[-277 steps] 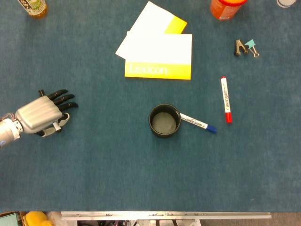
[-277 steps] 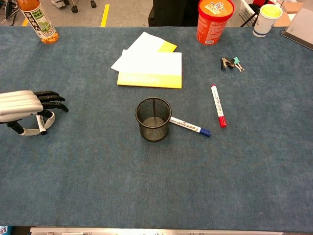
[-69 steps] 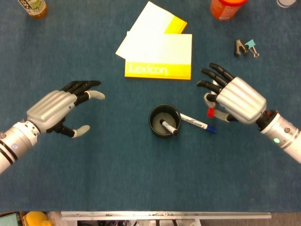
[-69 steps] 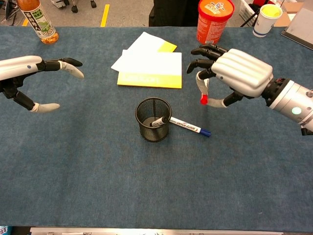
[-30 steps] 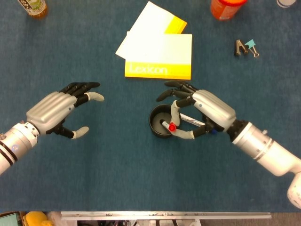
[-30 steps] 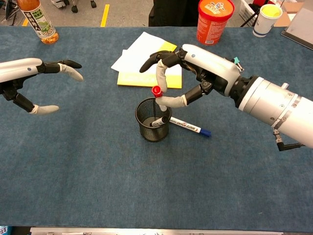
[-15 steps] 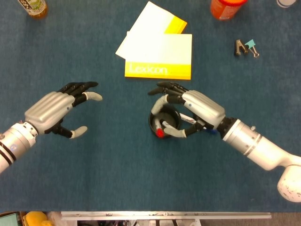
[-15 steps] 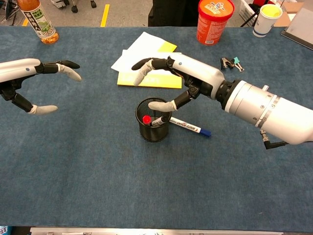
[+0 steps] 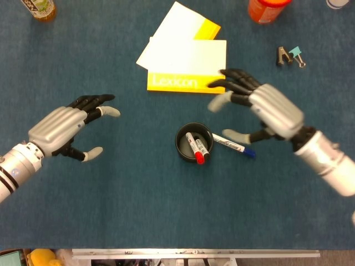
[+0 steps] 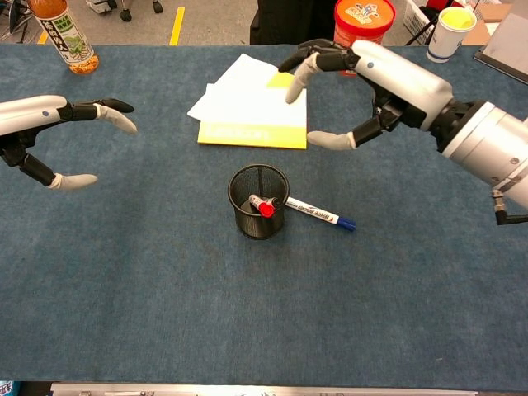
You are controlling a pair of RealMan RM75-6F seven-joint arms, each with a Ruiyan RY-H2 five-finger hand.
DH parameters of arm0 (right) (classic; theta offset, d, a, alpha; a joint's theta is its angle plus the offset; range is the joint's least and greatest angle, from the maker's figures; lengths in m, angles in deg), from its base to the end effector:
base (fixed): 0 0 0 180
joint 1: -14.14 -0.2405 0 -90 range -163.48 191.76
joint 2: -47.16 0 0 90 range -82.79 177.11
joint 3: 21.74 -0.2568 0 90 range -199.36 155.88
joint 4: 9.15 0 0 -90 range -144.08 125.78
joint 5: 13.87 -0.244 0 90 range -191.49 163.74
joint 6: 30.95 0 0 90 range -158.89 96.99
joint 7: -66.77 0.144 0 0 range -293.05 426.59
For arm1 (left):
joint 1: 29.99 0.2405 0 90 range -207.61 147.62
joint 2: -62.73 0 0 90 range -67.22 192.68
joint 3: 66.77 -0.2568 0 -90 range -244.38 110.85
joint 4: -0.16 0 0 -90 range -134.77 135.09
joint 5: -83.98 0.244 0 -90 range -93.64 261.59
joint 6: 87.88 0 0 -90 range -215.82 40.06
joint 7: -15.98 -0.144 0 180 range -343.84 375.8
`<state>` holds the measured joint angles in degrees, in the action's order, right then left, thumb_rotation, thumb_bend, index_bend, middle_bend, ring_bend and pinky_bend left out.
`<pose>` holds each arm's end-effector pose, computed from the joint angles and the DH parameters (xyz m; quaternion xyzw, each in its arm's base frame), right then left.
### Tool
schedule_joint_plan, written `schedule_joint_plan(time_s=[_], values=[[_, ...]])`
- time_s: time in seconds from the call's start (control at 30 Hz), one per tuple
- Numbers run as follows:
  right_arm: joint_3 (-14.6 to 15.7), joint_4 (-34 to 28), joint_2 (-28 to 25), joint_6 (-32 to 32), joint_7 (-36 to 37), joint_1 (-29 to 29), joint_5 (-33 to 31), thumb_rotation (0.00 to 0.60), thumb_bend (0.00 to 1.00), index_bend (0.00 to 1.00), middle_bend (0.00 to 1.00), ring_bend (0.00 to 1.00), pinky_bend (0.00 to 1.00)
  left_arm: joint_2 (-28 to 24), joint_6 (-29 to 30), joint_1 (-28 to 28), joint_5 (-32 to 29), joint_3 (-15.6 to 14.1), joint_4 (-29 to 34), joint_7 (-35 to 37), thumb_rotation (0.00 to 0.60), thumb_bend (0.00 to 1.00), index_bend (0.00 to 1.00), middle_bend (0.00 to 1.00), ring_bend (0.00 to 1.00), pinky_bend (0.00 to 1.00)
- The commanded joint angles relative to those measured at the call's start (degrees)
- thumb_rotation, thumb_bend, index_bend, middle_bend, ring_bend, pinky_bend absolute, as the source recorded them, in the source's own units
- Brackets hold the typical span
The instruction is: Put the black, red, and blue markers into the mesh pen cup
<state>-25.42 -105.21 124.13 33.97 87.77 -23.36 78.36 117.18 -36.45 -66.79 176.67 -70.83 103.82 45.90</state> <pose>-0.1312 -0.2891 0.0038 0.6934 -0.4506 0.5295 0.1893 -0.2129 0.2708 0.0723 -0.7328 -0.5301 -0.3510 0.2424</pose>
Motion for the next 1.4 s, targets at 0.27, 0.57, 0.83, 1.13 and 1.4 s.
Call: schedule_joint_plan(time_s=[0.27,0.57,0.83,1.13,1.4], values=[[7.4,10.2,-8.2,-0.8,-16.8,1.9,9.9,0.6,0.25,0.53,0.27,0.08,0.11,0.7,-0.6,-0.5,0.5,0.0,0.1,-0.2,0.6,0.31,0.19,0.01,0.0,0.01],[11.4,19.2,-3.7,-0.6,-23.6,0.7,18.8,0.6,0.25,0.51,0.19,0.03,0.08,0.4,-0.5,-0.6,0.6,-0.1,0.9,-0.6,0.6,0.31,0.19,0.01,0.0,0.01],[12.5,25.5,2.1,0.0,-27.2,-0.7,23.0,0.6,0.24,0.39,0.07,0.0,0.0,-0.2,-0.3,-0.4,0.3,-0.2,1.3,-0.6,0.6,0.31,0.19,0.0,0.0,0.01],[12.6,26.5,6.3,-2.0,-27.3,-1.7,21.7,0.6,0.28,0.32,0.02,0.0,0.0,-0.6,0.0,-0.2,0.3,-0.3,1.2,-0.5,0.6,0.31,0.19,0.0,0.0,0.01],[12.6,22.4,6.9,-6.5,-25.9,-1.7,16.6,0.6,0.47,0.24,0.0,0.0,0.0,-0.7,0.3,0.2,0.4,-0.5,0.8,0.0,0.6,0.31,0.19,0.0,0.0,0.01]])
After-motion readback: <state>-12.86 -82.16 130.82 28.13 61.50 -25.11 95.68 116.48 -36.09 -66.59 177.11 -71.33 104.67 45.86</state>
